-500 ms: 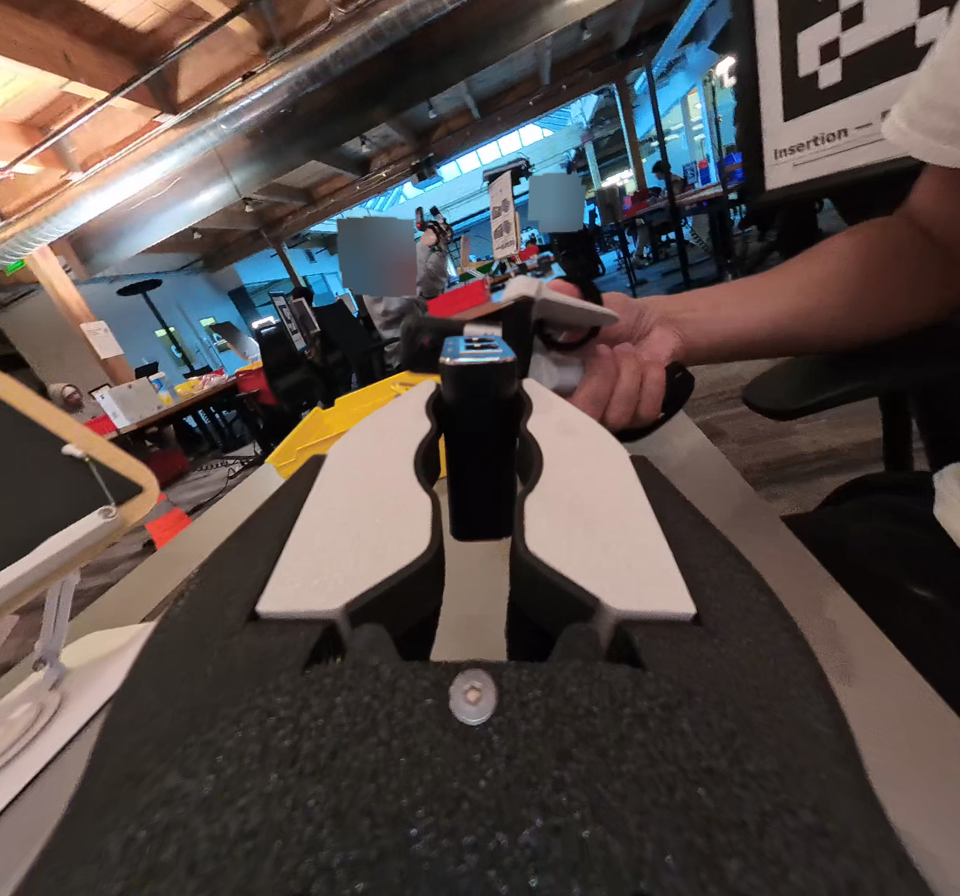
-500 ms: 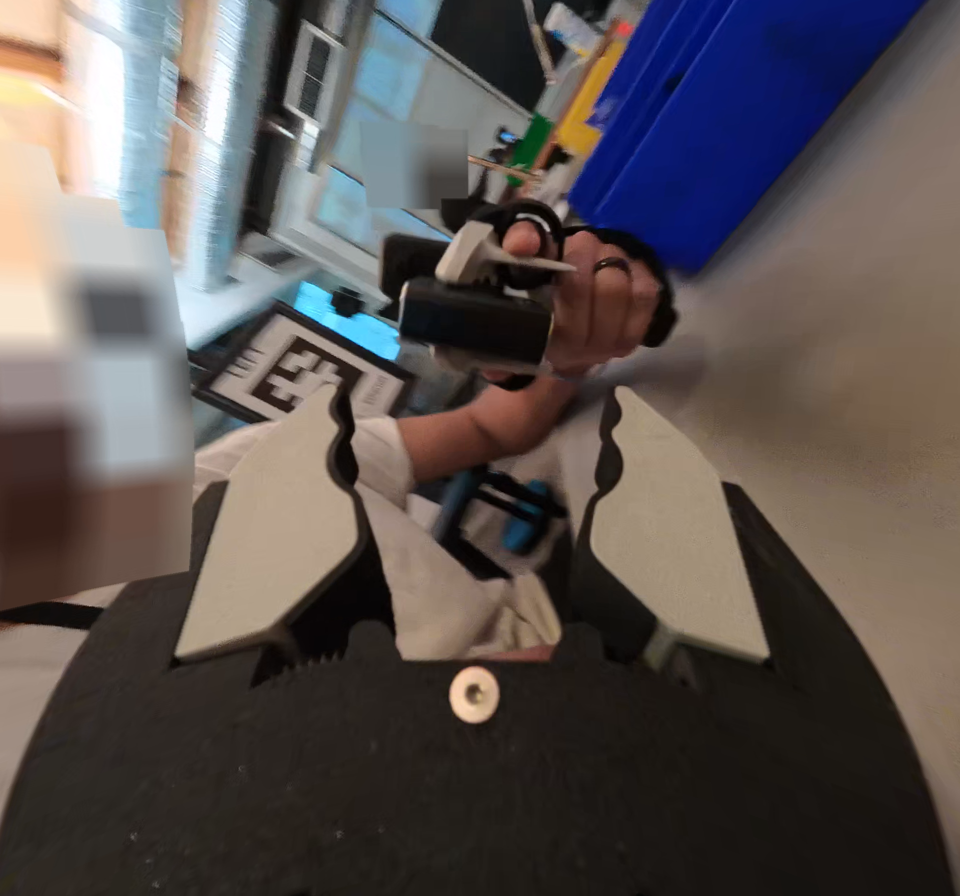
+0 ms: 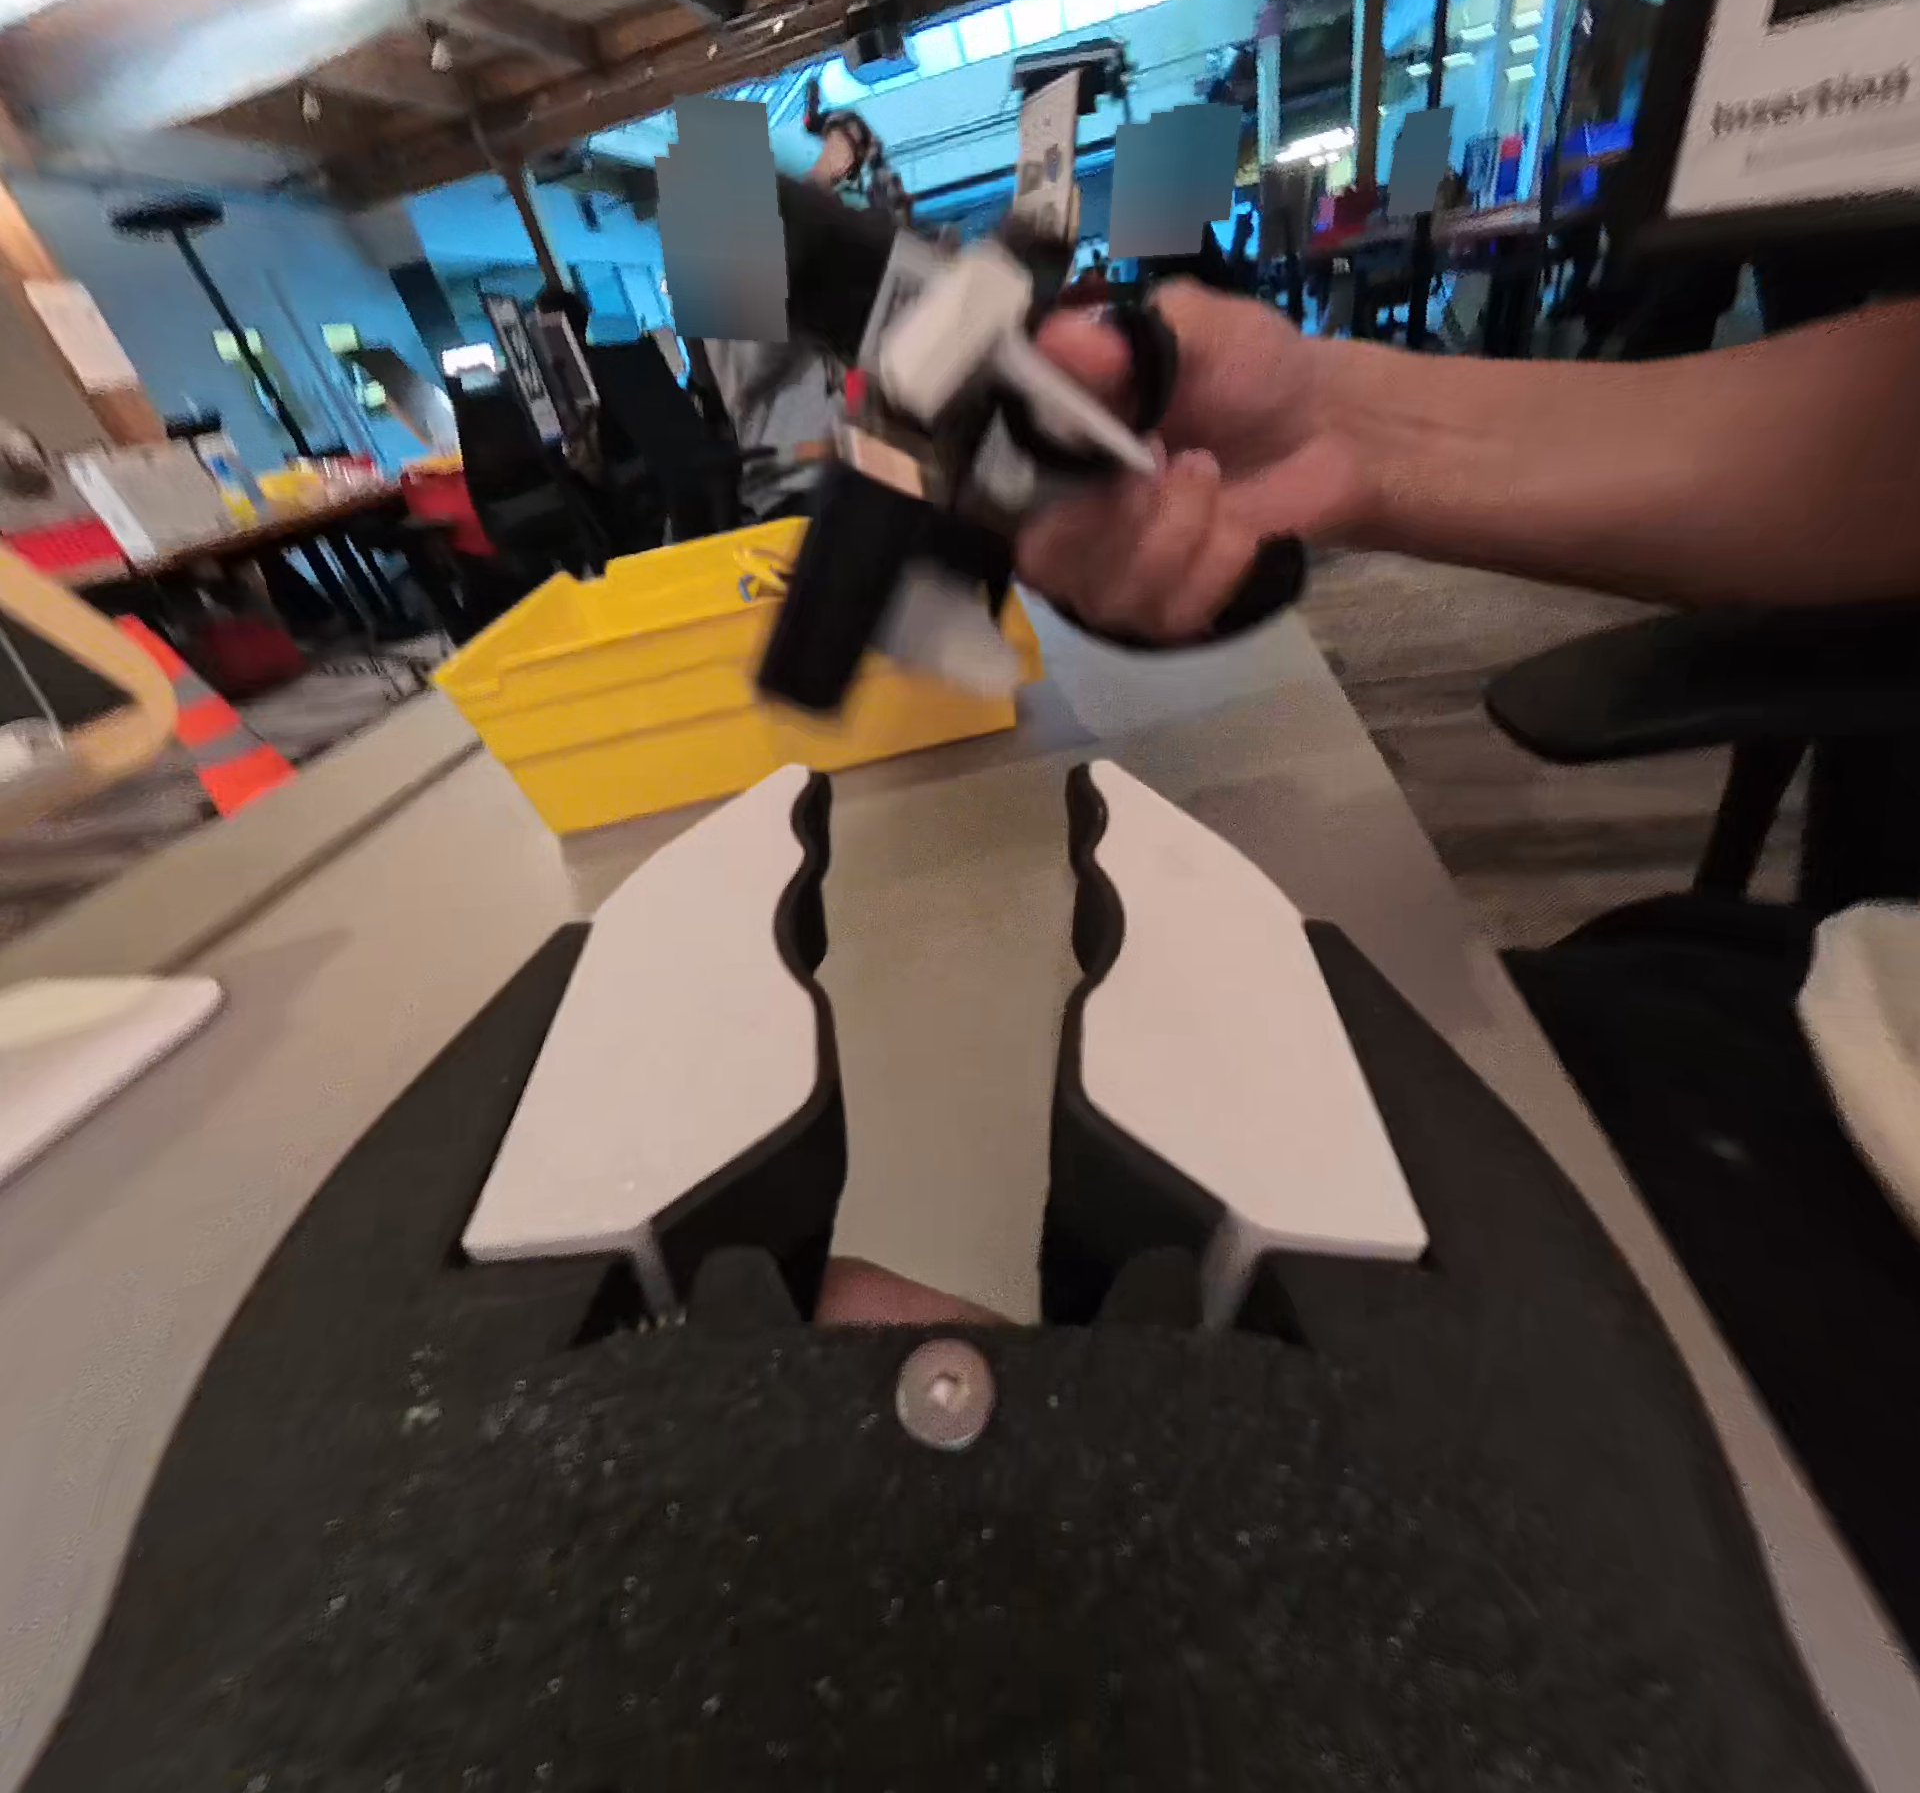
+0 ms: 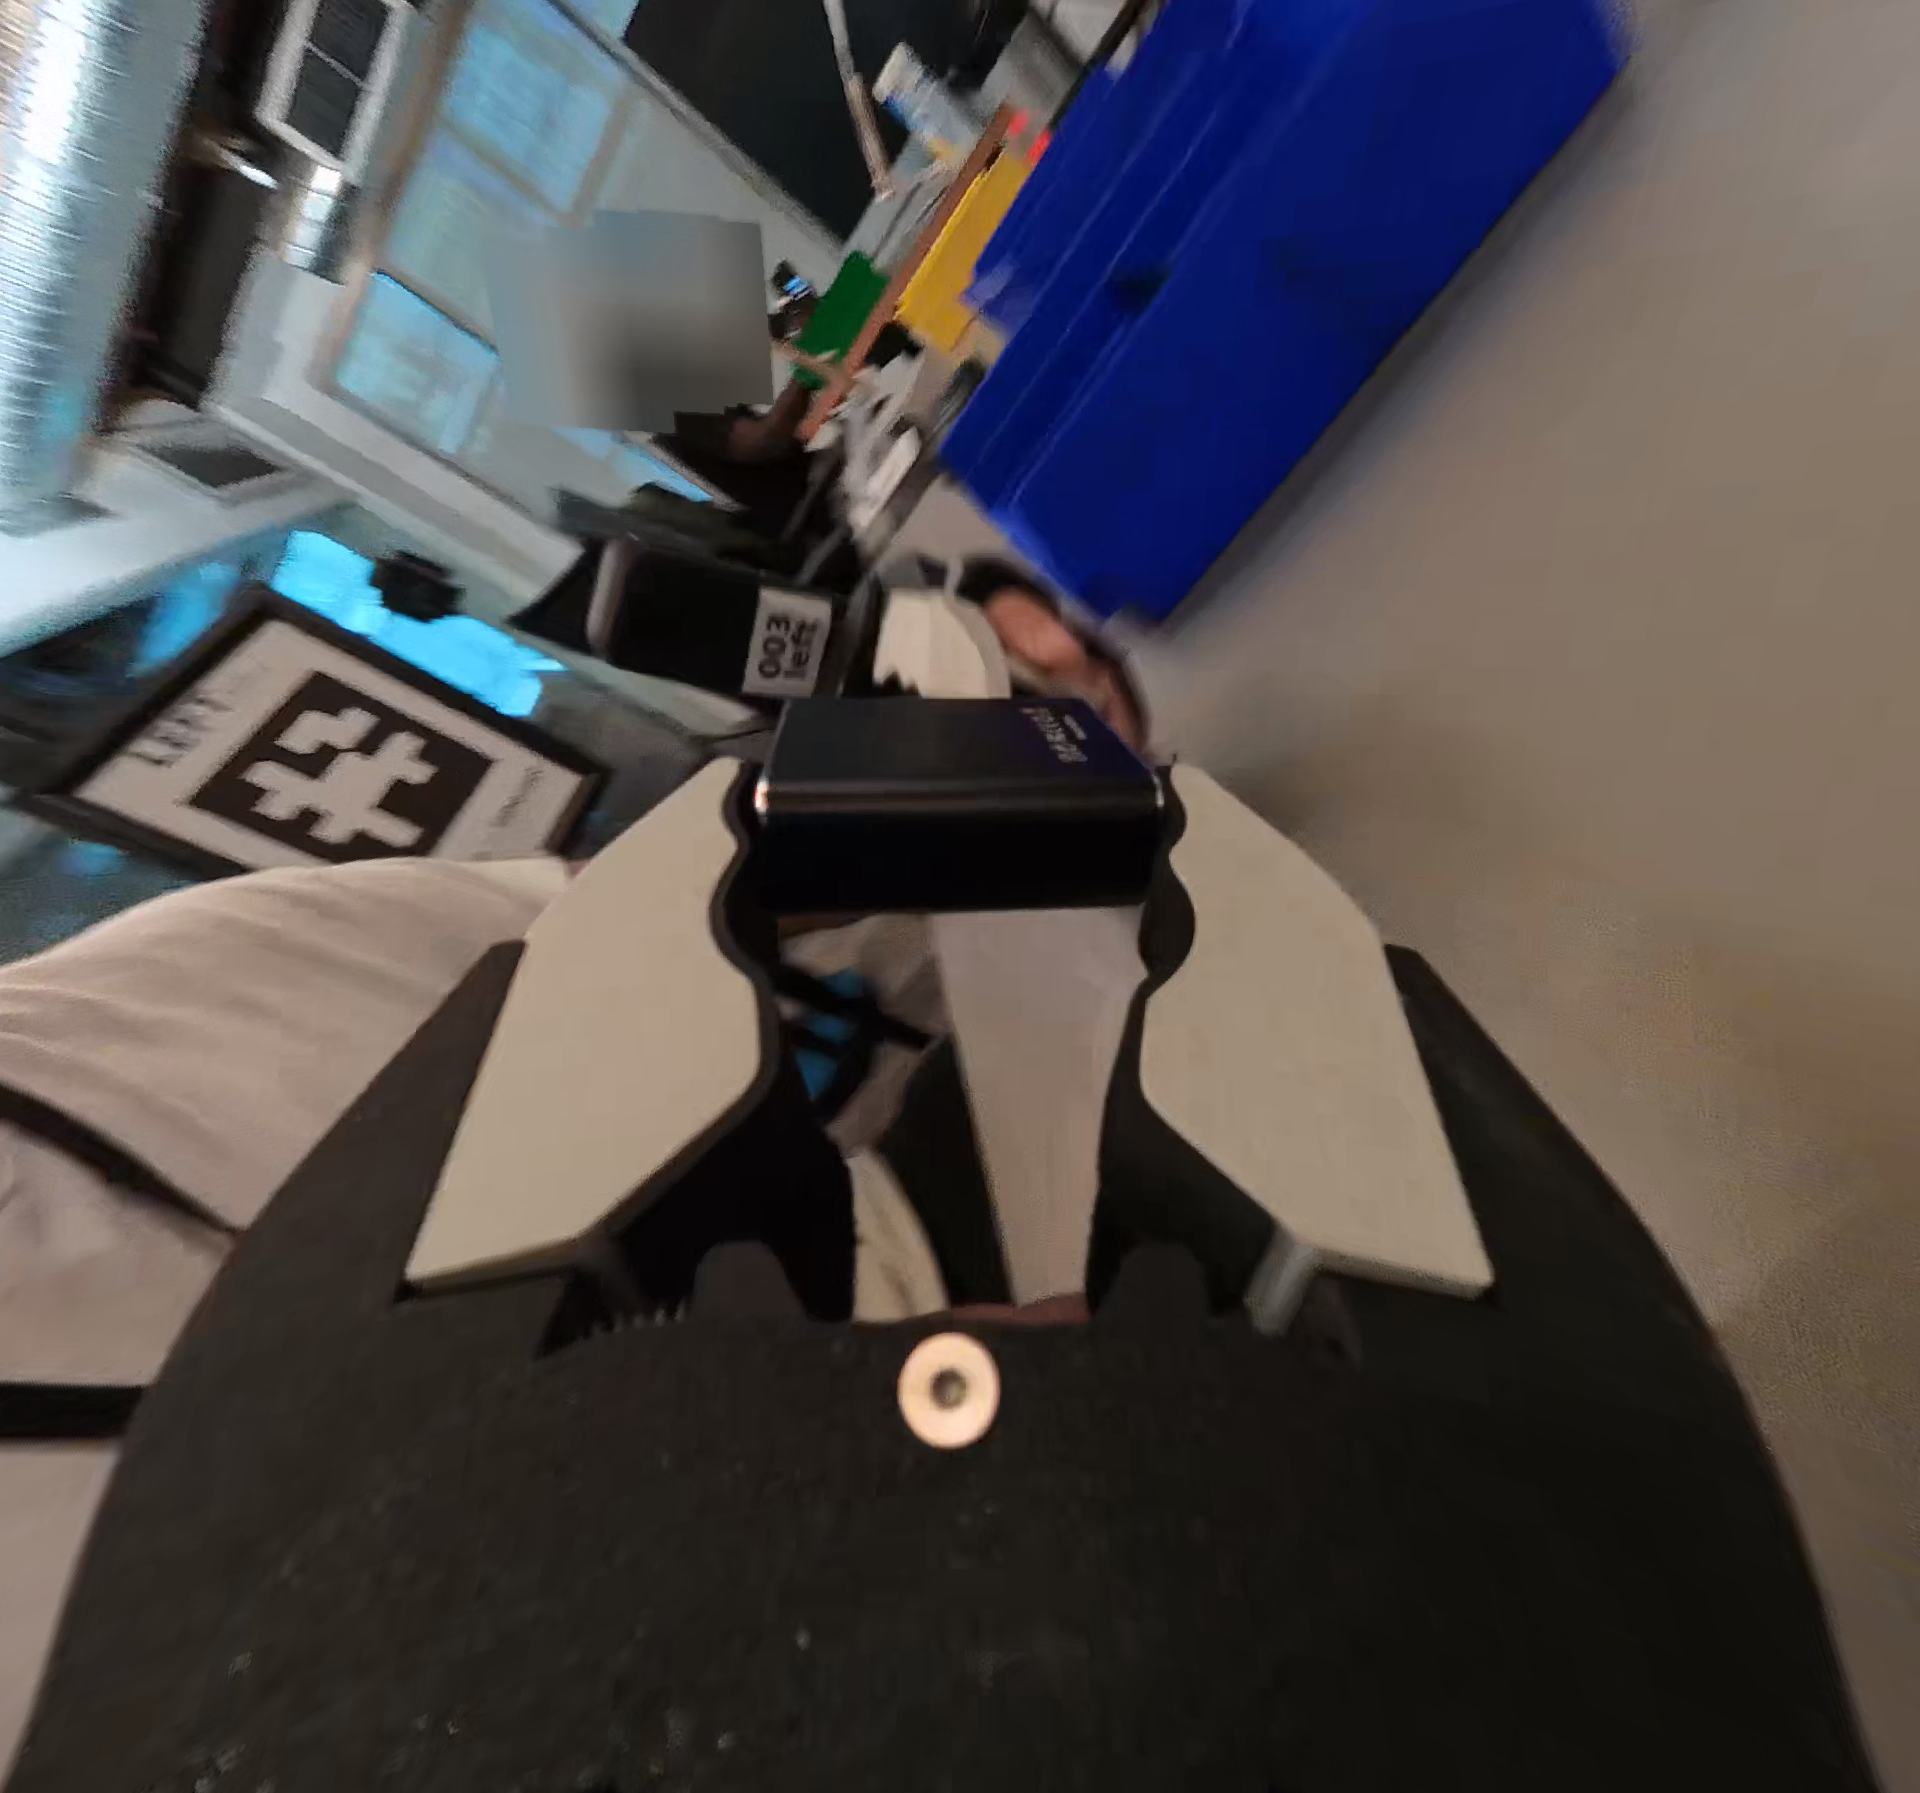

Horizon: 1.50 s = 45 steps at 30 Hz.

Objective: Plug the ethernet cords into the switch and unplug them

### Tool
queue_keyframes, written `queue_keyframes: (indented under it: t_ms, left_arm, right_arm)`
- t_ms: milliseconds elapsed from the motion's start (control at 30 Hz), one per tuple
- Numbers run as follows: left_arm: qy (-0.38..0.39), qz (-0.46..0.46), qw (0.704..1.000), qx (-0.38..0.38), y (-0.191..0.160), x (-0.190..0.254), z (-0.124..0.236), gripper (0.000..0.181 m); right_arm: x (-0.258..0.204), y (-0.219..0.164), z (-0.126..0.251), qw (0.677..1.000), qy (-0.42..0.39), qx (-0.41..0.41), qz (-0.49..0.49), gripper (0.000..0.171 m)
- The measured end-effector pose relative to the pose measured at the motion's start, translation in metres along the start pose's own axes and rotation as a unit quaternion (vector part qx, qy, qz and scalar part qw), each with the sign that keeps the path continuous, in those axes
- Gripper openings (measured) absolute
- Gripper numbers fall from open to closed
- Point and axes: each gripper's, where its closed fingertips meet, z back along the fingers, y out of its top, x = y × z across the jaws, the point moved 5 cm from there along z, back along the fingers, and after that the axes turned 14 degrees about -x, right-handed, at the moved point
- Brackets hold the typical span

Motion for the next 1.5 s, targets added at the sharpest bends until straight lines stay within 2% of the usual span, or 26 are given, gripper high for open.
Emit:
queue_keyframes:
  t_ms: [67, 100, 133, 200, 300, 367, 433, 567, 667, 733, 800, 867, 933, 1000, 1133, 1167, 1233, 1333, 1400, 1500]
  left_arm:
    - [-0.014, 0.059, 0.998, -0.023, -0.006, -0.001, 0.001, 0.043]
    - [-0.014, 0.082, 0.995, -0.048, -0.010, -0.001, 0.001, 0.043]
    - [-0.008, 0.102, 0.991, -0.083, -0.016, 0.001, 0.001, 0.043]
    - [-0.003, 0.142, 0.980, -0.138, -0.023, 0.010, 0.004, 0.043]
    - [-0.052, 0.197, 0.967, -0.153, -0.016, 0.042, 0.013, 0.043]
    - [-0.080, 0.227, 0.961, -0.136, -0.008, 0.064, 0.017, 0.043]
    - [-0.076, 0.264, 0.954, -0.119, -0.003, 0.081, 0.017, 0.043]
    - [-0.044, 0.306, 0.944, -0.112, 0.001, 0.101, 0.021, 0.043]
    - [-0.006, 0.331, 0.940, -0.079, 0.001, 0.100, 0.033, 0.043]
    - [0.020, 0.334, 0.941, -0.058, -0.005, 0.097, 0.040, 0.042]
    - [0.054, 0.323, 0.941, -0.089, -0.017, 0.090, 0.044, 0.042]
    - [0.082, 0.322, 0.938, -0.103, -0.024, 0.082, 0.050, 0.043]
    - [0.095, 0.339, 0.931, -0.094, -0.024, 0.072, 0.061, 0.042]
    - [0.124, 0.350, 0.925, -0.084, -0.026, 0.062, 0.081, 0.042]
    - [0.245, 0.337, 0.903, -0.107, -0.042, 0.039, 0.143, 0.039]
    - [0.285, 0.323, 0.894, -0.125, -0.049, 0.034, 0.161, 0.038]
    - [0.352, 0.307, 0.871, -0.151, -0.062, 0.024, 0.193, 0.034]
    - [0.401, 0.324, 0.843, -0.153, -0.075, 0.013, 0.228, 0.033]
    - [0.410, 0.341, 0.834, -0.139, -0.079, 0.009, 0.240, 0.033]
    - [0.430, 0.335, 0.824, -0.154, -0.086, 0.004, 0.253, 0.032]
  right_arm:
    - [-0.012, 0.032, 0.052, 0.992, -0.103, 0.030, 0.066, 0.069]
    - [-0.013, 0.048, 0.082, 0.978, -0.181, 0.034, 0.098, 0.070]
    - [-0.007, 0.065, 0.116, 0.951, -0.284, 0.032, 0.122, 0.070]
    - [0.020, 0.096, 0.183, 0.872, -0.471, 0.014, 0.130, 0.069]
    - [0.097, 0.123, 0.236, 0.820, -0.559, -0.104, 0.069, 0.069]
    - [0.158, 0.126, 0.248, 0.790, -0.577, -0.207, 0.035, 0.069]
    - [0.206, 0.119, 0.248, 0.764, -0.574, -0.294, 0.013, 0.070]
    - [0.250, 0.105, 0.236, 0.731, -0.544, -0.411, 0.030, 0.070]
    - [0.266, 0.105, 0.236, 0.721, -0.548, -0.423, 0.036, 0.070]
    - [0.267, 0.109, 0.233, 0.735, -0.536, -0.413, 0.047, 0.070]
    - [0.267, 0.109, 0.228, 0.741, -0.528, -0.409, 0.067, 0.070]
    - [0.265, 0.109, 0.230, 0.724, -0.546, -0.415, 0.081, 0.071]
    - [0.250, 0.118, 0.232, 0.722, -0.569, -0.382, 0.101, 0.071]
    - [0.216, 0.131, 0.237, 0.736, -0.583, -0.321, 0.124, 0.070]
    - [0.111, 0.140, 0.256, 0.767, -0.608, -0.110, 0.172, 0.060]
    - [0.086, 0.130, 0.259, 0.767, -0.610, -0.063, 0.188, 0.058]
    - [0.050, 0.099, 0.269, 0.744, -0.638, 0.010, 0.200, 0.057]
    - [0.035, 0.033, 0.277, 0.705, -0.679, 0.103, 0.179, 0.054]
    - [0.046, -0.014, 0.268, 0.713, -0.669, 0.160, 0.135, 0.049]
    - [0.061, -0.068, 0.244, 0.763, -0.604, 0.220, 0.070, 0.049]
